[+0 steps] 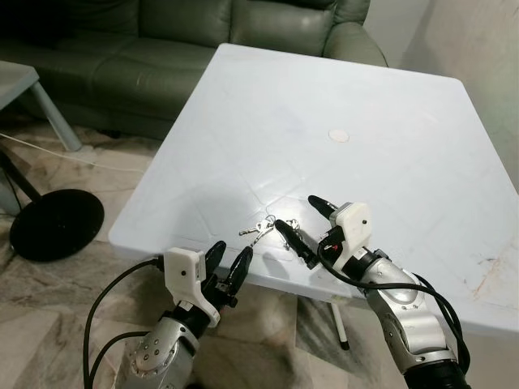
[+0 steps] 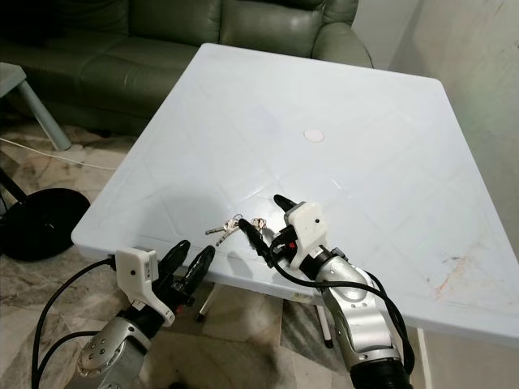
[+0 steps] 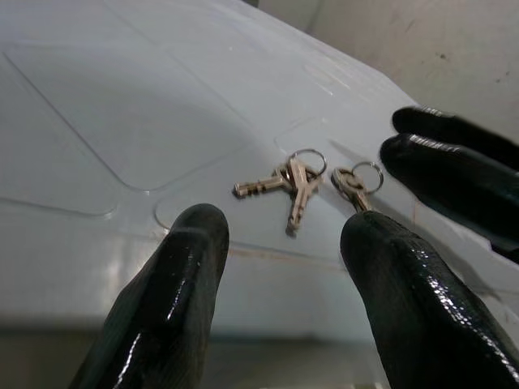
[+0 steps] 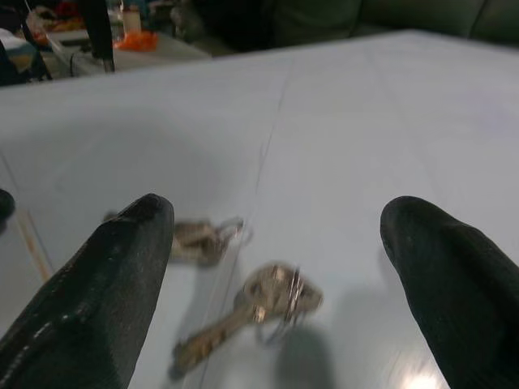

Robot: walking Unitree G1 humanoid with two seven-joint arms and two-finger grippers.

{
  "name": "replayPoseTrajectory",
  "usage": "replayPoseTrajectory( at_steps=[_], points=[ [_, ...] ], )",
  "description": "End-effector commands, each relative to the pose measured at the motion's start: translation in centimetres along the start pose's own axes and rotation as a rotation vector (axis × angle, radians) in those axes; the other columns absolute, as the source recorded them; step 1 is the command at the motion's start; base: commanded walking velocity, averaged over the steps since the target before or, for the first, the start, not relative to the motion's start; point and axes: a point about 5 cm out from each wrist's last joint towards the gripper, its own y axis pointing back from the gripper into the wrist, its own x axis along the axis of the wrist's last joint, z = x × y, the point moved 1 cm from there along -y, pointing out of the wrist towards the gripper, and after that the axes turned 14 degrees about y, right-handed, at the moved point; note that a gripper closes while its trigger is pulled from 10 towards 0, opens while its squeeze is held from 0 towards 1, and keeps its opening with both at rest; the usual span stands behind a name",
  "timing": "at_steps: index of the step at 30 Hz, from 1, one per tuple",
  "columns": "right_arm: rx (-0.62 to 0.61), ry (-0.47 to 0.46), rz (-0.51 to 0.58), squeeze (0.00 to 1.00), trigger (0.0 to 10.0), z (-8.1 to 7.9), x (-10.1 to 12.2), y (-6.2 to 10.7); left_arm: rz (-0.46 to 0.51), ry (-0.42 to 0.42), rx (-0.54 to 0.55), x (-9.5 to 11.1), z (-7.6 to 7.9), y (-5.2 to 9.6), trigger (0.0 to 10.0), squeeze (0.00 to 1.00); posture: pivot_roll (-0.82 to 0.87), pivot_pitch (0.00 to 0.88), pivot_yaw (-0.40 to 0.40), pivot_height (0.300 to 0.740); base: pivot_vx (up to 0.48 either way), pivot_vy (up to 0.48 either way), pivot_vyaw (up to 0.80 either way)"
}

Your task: Hang keys on a hook

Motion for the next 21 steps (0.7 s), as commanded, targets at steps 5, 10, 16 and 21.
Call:
replayPoseTrajectory(
  at_steps=[5,10,16,21],
  points=[
    [0.014,-0.038,-0.044,0.0,0.0,-0.52,-1.11,0.2,-0.016,-0.002,0.011,-0.06,0.36,0.53,10.0,0.0,0.13,0.248,-0.091,0.74,0.0,0.0,0.0],
    [0.002,-0.056,-0.053,0.0,0.0,-0.72,-1.21,0.11,-0.018,-0.002,0.015,-0.05,0.38,0.59,10.0,0.0,0.13,0.247,-0.091,0.74,0.0,0.0,0.0],
    [-0.037,-0.048,-0.039,0.0,0.0,-0.55,-0.89,-0.24,-0.019,0.0,0.016,-0.02,0.44,0.54,10.0,0.0,0.14,0.245,-0.091,0.74,0.0,0.0,0.0],
    [-0.062,-0.04,-0.03,0.0,0.4,-0.26,-0.64,-0.39,-0.019,0.001,0.016,0.0,0.5,0.55,10.0,0.0,0.14,0.245,-0.092,0.74,0.0,0.0,0.0]
  ],
)
